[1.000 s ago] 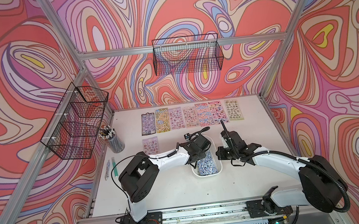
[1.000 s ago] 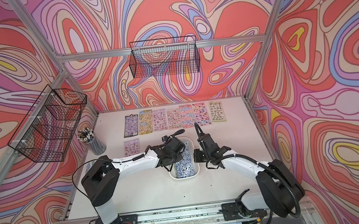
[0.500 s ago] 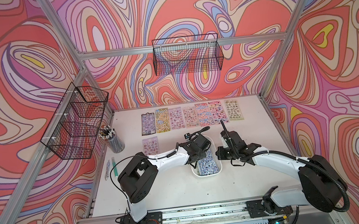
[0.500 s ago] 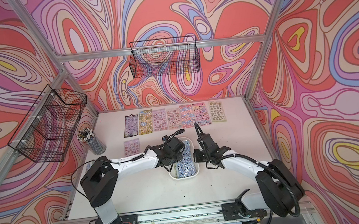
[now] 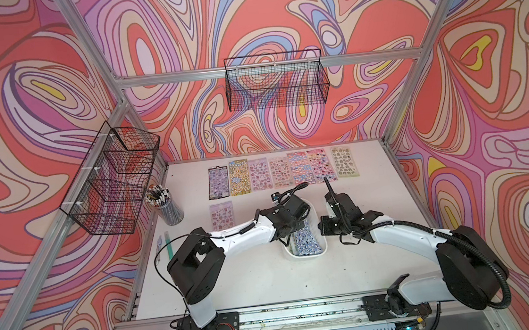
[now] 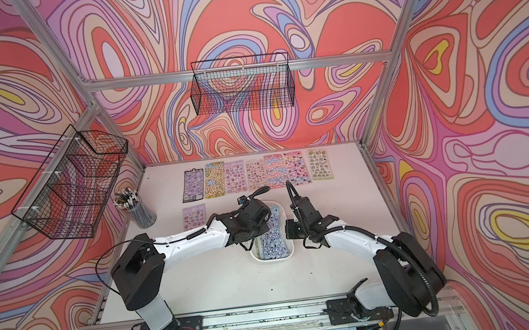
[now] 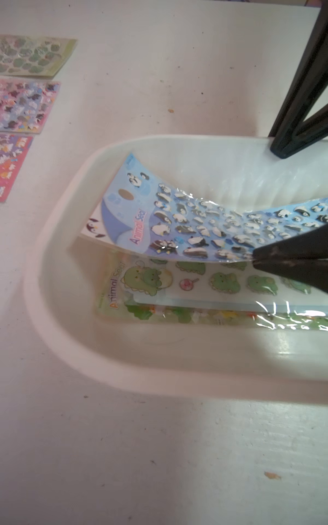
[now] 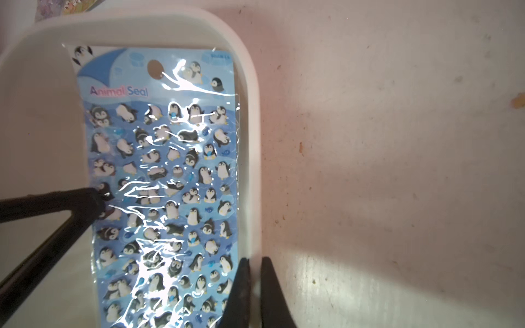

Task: Take the stickers out of the storage box
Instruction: Pick up the sticker from the storage box.

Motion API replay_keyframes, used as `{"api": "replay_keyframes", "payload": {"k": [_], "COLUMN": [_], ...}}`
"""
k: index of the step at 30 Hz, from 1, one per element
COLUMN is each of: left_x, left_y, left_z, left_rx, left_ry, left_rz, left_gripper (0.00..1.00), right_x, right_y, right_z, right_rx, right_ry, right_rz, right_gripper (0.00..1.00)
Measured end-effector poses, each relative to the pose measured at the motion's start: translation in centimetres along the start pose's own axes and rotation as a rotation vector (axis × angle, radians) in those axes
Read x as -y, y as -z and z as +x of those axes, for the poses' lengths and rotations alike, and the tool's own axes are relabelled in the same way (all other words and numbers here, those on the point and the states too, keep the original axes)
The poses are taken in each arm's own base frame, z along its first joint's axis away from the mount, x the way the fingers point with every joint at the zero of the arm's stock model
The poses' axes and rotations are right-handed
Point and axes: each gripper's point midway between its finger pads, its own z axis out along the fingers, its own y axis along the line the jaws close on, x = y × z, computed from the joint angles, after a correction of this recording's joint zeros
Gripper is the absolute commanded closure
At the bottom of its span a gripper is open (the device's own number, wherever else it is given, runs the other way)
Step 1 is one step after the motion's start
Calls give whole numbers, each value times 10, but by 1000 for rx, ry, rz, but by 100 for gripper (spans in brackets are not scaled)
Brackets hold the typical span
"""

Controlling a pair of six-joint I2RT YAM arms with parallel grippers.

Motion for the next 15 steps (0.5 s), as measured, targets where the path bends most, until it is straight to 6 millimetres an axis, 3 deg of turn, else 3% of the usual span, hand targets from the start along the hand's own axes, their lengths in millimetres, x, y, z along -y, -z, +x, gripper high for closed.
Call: {"api": "replay_keyframes", "payload": {"k": [15], "left_x": [17], "left_y": [12], "left_z": [-9], "left_rx": [27], "left_ry": [18], "left_rz": [76], "left_gripper": [100], "right_x": [-1], "right_y": [-1], "right_z": [1], "right_rx": [-8], "right_ry": [-3], "right_rz": [-10], "right_gripper": [100]}}
